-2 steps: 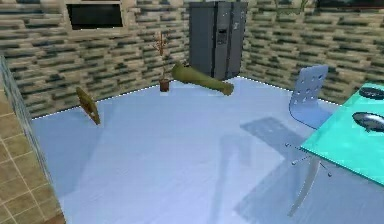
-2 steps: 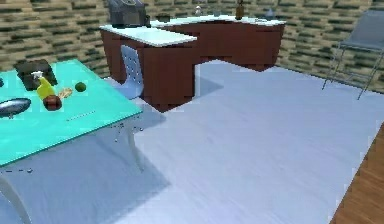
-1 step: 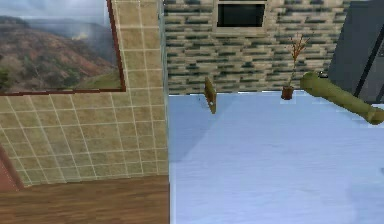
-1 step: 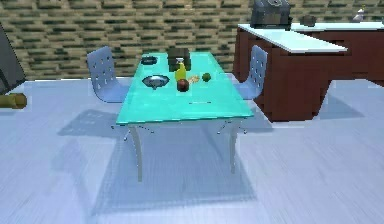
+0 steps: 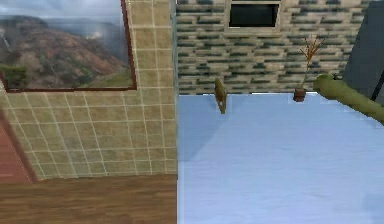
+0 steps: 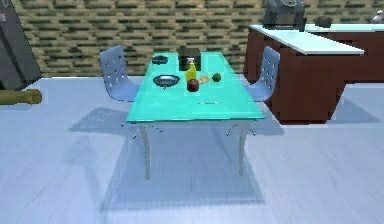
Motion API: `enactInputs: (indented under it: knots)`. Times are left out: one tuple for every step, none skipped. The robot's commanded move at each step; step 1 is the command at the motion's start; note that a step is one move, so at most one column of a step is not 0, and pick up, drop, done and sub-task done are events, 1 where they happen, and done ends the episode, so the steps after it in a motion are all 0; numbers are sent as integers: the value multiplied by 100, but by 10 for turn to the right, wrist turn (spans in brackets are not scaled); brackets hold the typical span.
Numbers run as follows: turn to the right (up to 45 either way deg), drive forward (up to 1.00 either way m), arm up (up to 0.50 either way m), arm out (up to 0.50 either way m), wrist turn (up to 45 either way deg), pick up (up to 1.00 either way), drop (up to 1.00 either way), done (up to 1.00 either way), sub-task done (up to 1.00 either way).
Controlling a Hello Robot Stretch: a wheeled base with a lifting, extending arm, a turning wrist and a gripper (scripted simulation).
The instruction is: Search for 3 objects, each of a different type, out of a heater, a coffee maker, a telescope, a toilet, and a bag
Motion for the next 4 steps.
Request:
enactInputs:
  knots:
    - [0, 20, 0, 0, 0, 0, 0, 0, 0]
    - [-450, 0, 0, 0, 0, 0, 0, 0, 0]
    - [0, 45, 0, 0, 0, 0, 0, 0, 0]
    - [-420, 0, 0, 0, 0, 0, 0, 0, 0]
